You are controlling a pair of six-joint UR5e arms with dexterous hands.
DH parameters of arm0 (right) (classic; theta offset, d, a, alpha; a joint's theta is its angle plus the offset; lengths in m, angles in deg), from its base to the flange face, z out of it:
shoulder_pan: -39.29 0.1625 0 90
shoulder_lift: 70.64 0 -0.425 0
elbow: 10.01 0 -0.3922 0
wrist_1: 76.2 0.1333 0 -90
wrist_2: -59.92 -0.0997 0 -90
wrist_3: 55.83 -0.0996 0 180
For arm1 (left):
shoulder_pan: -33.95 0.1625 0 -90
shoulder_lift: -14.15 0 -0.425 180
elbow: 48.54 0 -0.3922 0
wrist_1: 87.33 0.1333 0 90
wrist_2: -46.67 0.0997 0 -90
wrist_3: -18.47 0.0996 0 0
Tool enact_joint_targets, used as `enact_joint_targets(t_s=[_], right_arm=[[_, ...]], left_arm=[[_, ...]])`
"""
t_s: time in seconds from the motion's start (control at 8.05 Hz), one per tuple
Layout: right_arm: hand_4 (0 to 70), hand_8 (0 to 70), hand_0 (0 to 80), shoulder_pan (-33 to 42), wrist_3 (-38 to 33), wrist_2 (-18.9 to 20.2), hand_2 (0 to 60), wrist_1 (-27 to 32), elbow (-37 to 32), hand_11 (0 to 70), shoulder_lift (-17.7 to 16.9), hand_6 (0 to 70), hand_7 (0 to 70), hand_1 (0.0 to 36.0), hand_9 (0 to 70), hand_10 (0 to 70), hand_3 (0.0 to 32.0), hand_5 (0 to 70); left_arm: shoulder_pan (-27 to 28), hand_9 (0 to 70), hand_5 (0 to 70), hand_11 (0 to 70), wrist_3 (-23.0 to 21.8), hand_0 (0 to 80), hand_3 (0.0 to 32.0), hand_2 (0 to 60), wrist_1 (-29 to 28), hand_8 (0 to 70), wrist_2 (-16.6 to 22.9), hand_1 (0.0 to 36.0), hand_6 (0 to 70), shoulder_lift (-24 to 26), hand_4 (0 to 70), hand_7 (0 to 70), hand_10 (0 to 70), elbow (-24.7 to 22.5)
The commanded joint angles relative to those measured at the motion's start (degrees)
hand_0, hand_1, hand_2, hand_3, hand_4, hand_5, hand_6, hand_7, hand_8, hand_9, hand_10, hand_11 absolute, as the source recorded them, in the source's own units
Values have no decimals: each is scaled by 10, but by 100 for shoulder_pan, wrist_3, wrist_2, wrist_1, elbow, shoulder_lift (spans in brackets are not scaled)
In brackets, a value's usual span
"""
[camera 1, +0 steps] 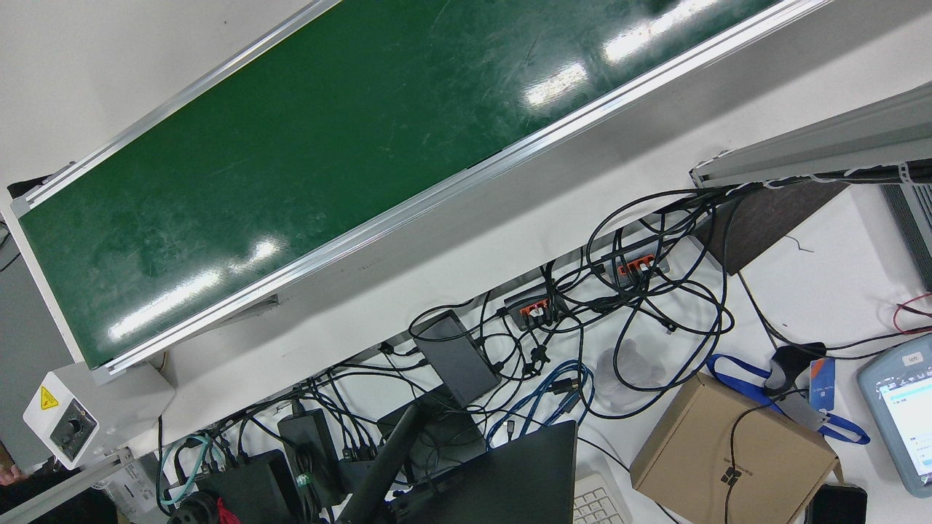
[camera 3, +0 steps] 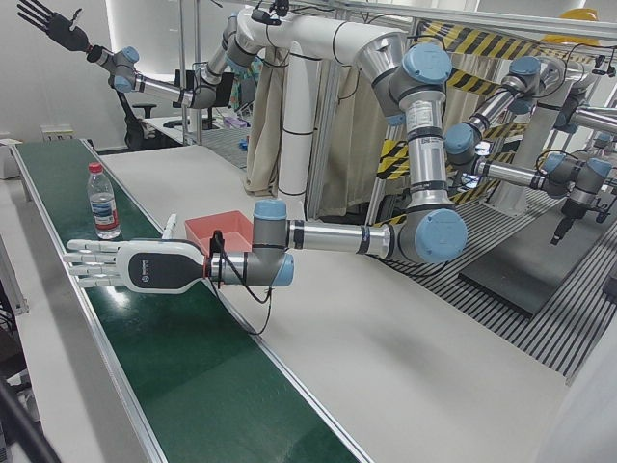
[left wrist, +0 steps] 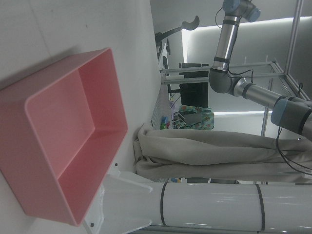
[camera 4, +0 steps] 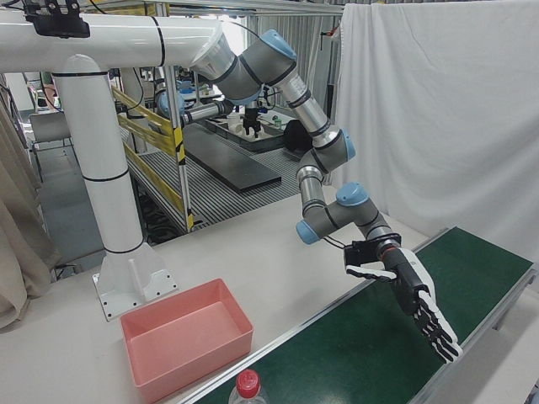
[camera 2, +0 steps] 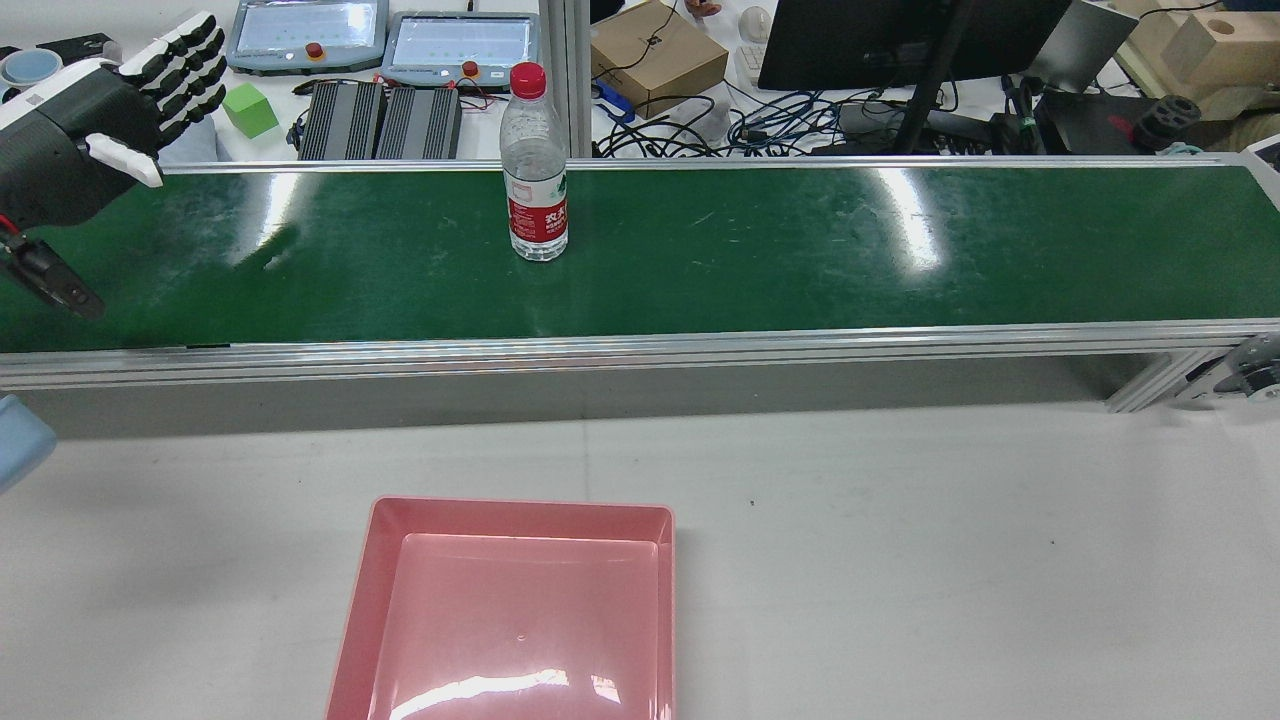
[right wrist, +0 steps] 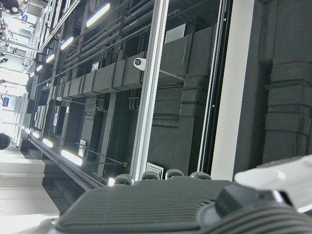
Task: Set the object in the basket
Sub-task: 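Move the open left hand toward the red-capped water bottle on the belt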
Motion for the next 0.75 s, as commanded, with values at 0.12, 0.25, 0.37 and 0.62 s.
enact_joint_targets(t_s=[0.12, 0.25, 0.37, 0.62], right_arm=[[0, 0, 0, 0, 0, 0, 0, 6, 0, 0, 0, 0, 0, 0, 0, 0, 0, 0], [0, 0, 0, 0, 0, 0, 0, 6, 0, 0, 0, 0, 0, 0, 0, 0, 0, 0], [0, 0, 0, 0, 0, 0, 0, -3, 0, 0, 0, 0, 0, 0, 0, 0, 0, 0], [0, 0, 0, 0, 0, 0, 0, 6, 0, 0, 0, 0, 0, 0, 0, 0, 0, 0]], left_arm=[[335, 0, 42, 41, 154, 528, 64, 0, 195, 2, -219, 31, 0, 225, 0, 0, 19, -5], [432, 0, 41, 41, 233, 524, 64, 0, 265, 3, -246, 30, 0, 269, 0, 0, 19, 4], [442, 0, 35, 27, 303, 519, 66, 0, 361, 0, -255, 23, 0, 339, 0, 0, 9, 13], [503, 0, 32, 31, 366, 517, 64, 0, 406, 0, -448, 23, 0, 340, 0, 0, 12, 22]])
